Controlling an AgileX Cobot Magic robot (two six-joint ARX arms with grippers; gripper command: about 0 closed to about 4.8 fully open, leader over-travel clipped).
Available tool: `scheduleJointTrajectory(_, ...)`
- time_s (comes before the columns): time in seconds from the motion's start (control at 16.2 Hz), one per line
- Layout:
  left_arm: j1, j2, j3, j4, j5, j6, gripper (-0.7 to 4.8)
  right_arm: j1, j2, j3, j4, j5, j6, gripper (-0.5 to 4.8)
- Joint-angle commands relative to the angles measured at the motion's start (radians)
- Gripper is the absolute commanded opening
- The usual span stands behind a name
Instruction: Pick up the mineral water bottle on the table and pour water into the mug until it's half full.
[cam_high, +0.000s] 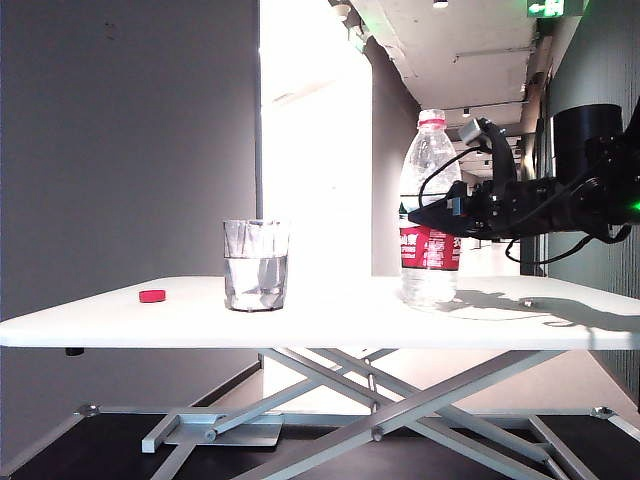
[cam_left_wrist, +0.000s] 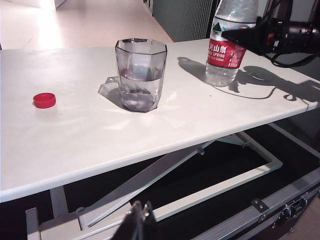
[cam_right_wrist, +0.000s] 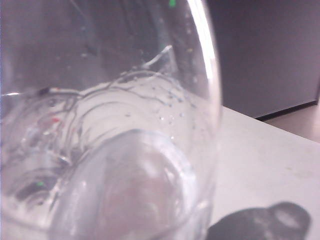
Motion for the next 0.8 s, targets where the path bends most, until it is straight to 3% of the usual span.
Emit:
scheduleJointTrajectory(0.06, -0.002, 0.0, 0.001, -0.002, 0.012, 0.005, -0.05, 0.005, 0.005, 0.008, 0.064, -0.001, -0.006, 1.57)
scheduleJointTrajectory(0.31, -0.002, 0.0, 0.001, -0.002, 0.012, 0.008, -0.05, 0.005, 0.008, 0.008, 0.058, -0.002, -0.013, 1.7)
scheduleJointTrajectory(0.43, -0.002, 0.0, 0.001, -0.002, 0.012, 0.009, -0.05, 0.005, 0.008, 0.008, 0.041, -0.001, -0.013, 2.85)
scheduleJointTrajectory(0.55, -0.002, 0.0, 0.001, -0.002, 0.012, 0.009, -0.05, 0.005, 0.008, 0.008, 0.029, -0.002, -0.013, 3.43)
scheduleJointTrajectory(0.62, -0.002, 0.0, 0.001, -0.002, 0.012, 0.009, -0.05, 0.005, 0.008, 0.008, 0.029, -0.002, -0.013, 4.3)
scheduleJointTrajectory(0.68, -0.002, 0.0, 0.001, -0.002, 0.012, 0.009, -0.05, 0.005, 0.008, 0.008, 0.029, -0.003, -0.013, 4.79)
scheduleJointTrajectory(0.8, -0.002, 0.0, 0.001, -0.003, 0.012, 0.01, -0.05, 0.003, 0.008, 0.008, 0.043, -0.046, -0.016, 4.79)
